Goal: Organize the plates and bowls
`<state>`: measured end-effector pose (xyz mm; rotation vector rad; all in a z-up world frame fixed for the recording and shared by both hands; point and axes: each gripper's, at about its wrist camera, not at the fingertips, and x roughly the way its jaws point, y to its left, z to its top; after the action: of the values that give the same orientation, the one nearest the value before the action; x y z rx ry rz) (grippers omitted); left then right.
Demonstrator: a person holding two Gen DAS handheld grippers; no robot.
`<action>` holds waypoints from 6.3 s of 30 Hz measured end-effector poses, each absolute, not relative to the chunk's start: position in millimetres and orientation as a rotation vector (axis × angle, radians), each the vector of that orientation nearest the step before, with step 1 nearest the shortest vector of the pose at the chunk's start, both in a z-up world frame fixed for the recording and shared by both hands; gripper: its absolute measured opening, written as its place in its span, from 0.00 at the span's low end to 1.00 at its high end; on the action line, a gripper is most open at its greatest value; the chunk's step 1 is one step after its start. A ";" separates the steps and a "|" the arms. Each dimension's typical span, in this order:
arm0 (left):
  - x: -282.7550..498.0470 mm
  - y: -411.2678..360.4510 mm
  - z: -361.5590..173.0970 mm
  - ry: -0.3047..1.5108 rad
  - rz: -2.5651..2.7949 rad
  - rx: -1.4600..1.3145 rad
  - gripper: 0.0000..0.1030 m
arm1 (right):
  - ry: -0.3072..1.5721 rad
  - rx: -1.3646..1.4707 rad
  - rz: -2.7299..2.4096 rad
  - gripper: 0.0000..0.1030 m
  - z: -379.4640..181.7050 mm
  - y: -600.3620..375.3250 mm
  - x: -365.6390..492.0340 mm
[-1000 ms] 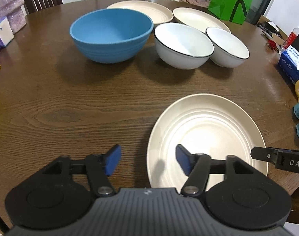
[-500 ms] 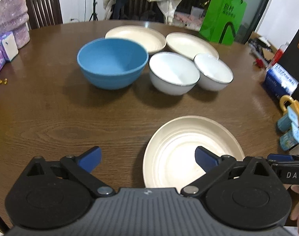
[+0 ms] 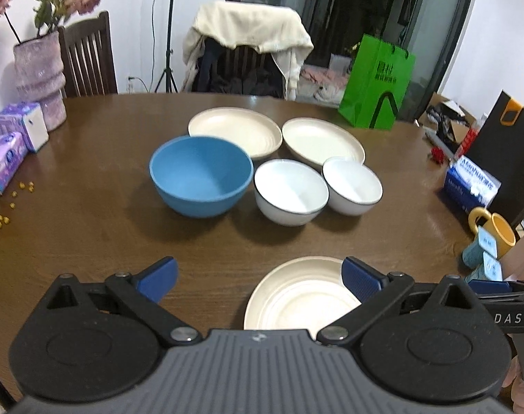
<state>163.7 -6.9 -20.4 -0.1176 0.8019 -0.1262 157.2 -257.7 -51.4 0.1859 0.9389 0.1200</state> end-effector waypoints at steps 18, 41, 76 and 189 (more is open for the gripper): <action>192.3 16.0 45.9 0.660 -0.119 -0.089 1.00 | 0.850 0.162 0.164 1.00 4.9 -237.6 194.4; 327.0 43.6 77.2 0.644 -0.157 -0.053 1.00 | 0.860 0.189 0.129 1.00 30.1 -208.3 314.1; 558.7 103.1 -21.5 0.831 -0.113 -0.019 1.00 | 1.010 0.294 0.039 1.00 -58.5 -144.4 505.0; 553.3 68.1 -47.6 0.863 -0.155 -0.004 0.16 | 0.952 0.407 0.031 0.14 -80.9 -157.0 504.0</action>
<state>553.3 68.1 -47.6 -0.0035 0.8628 -0.1548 504.0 -157.0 -80.9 0.4070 0.9520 0.0314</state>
